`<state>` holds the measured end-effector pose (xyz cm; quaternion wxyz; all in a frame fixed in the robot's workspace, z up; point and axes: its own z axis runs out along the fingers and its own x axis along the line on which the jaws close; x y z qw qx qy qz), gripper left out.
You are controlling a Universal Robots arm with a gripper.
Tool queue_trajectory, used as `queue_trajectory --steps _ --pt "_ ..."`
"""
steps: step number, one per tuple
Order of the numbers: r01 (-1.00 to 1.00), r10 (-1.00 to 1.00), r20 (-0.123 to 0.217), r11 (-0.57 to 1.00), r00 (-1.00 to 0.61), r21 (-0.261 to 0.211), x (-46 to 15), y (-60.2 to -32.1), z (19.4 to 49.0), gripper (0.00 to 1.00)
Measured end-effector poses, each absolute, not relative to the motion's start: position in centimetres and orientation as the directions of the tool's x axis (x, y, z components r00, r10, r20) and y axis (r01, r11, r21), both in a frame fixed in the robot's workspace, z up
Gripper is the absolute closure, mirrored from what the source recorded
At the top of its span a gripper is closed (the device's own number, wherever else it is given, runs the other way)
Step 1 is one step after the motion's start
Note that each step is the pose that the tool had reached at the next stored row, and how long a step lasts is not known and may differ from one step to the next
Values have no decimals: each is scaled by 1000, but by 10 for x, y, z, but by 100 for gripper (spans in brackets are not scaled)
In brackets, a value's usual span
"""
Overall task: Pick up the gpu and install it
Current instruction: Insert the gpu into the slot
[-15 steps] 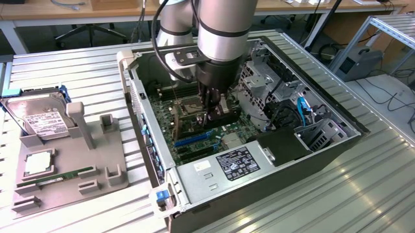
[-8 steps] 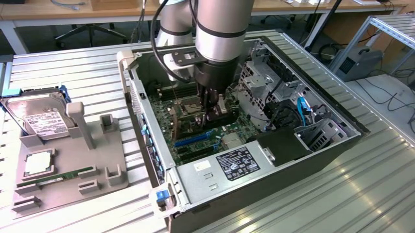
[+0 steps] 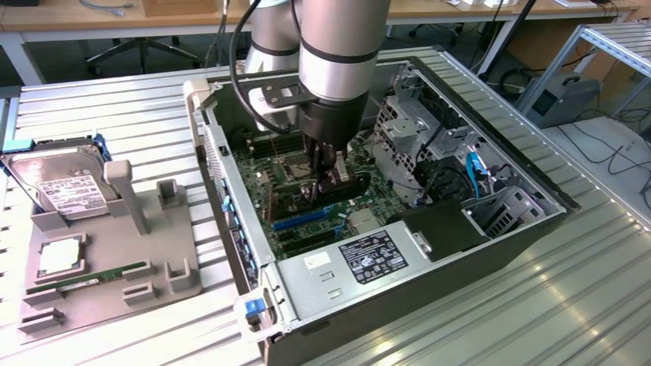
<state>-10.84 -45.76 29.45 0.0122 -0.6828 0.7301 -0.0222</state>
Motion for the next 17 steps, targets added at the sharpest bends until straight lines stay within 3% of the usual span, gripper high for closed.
queue_trajectory --steps 17 --pt "-997 -997 24 66 -67 -50 -116 -458 288 73"
